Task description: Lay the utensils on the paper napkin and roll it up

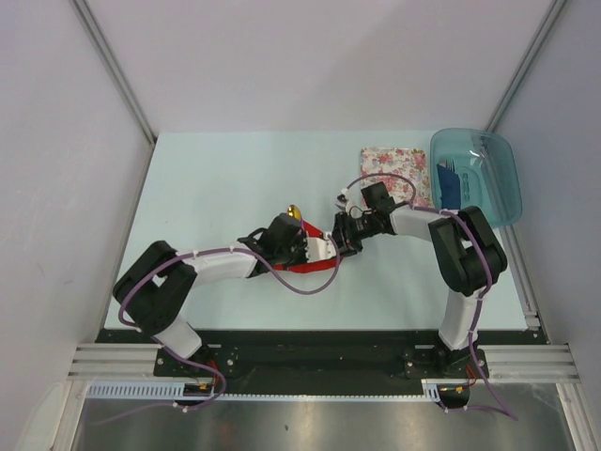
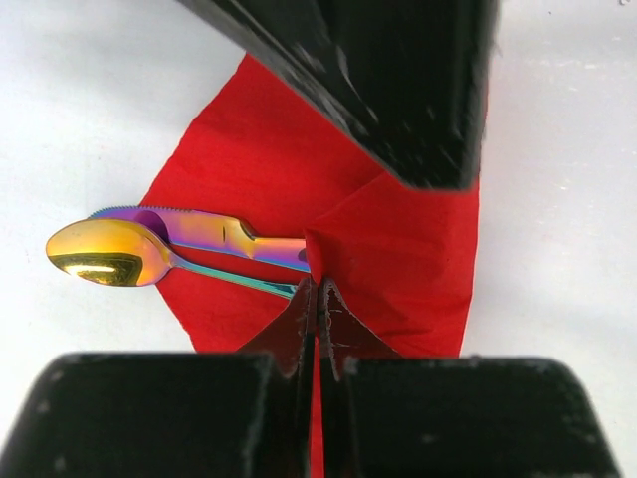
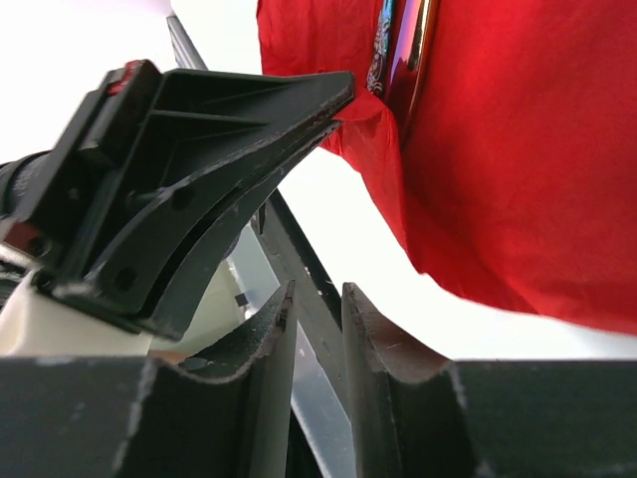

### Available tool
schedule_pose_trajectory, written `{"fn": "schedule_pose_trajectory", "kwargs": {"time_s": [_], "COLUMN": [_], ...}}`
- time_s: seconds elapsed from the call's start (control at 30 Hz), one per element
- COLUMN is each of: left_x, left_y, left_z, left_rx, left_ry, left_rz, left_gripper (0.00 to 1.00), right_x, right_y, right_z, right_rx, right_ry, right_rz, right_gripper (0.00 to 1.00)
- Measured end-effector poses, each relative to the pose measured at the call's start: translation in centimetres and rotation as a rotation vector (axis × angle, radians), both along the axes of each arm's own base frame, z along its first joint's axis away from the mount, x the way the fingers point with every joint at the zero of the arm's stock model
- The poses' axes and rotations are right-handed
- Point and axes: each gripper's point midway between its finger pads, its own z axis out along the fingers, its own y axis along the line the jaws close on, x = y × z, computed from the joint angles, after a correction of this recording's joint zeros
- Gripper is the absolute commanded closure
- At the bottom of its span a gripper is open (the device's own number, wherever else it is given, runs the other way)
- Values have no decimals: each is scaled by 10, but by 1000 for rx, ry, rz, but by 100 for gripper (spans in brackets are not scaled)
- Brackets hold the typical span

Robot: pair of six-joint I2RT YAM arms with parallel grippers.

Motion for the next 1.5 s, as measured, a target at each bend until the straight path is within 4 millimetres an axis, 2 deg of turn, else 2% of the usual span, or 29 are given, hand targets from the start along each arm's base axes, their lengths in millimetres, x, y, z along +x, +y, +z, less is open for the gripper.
{"fn": "schedule_pose_trajectory", "kwargs": {"time_s": [0.37, 0.57, 0.63, 0.73, 0.77, 0.8, 0.87, 0.97, 1.13, 1.2, 1.33, 1.5], "left_x": [3, 4, 4, 5, 6, 8, 11, 15, 12, 8, -9, -33], "left_y": [2, 3, 3, 4, 5, 6, 10, 19, 29, 30, 28, 29], "left_z": [-2, -3, -4, -2, -1, 1, 8, 26, 64, 69, 64, 42], "left_rx": [6, 9, 10, 9, 6, -2, -35, -111, -320, -386, -468, -474], "left_ry": [-1, 3, 5, 18, 24, 40, 76, 138, 340, 428, 596, 725], "left_rz": [12, 14, 16, 30, 38, 56, 102, 178, 278, 317, 392, 444], "left_gripper": [100, 99, 94, 75, 64, 59, 47, 37, 30, 29, 28, 29], "right_x": [-3, -7, -7, -4, -3, -2, -2, -1, 2, 2, 2, 2], "right_y": [11, 13, 14, 14, 14, 14, 13, 12, 11, 11, 10, 9], "right_z": [-19, -37, -42, -51, -54, -56, -60, -62, -64, -65, -65, -65], "right_rx": [-2, -28, -36, -53, -60, -65, -78, -93, -112, -114, -120, -121], "right_ry": [69, 108, 116, 121, 123, 125, 126, 124, 114, 114, 114, 116], "right_rz": [1, 6, 7, 3, 1, 0, -5, -11, -17, -18, -21, -23], "right_gripper": [78, 83, 85, 87, 87, 88, 89, 91, 92, 92, 92, 93]}}
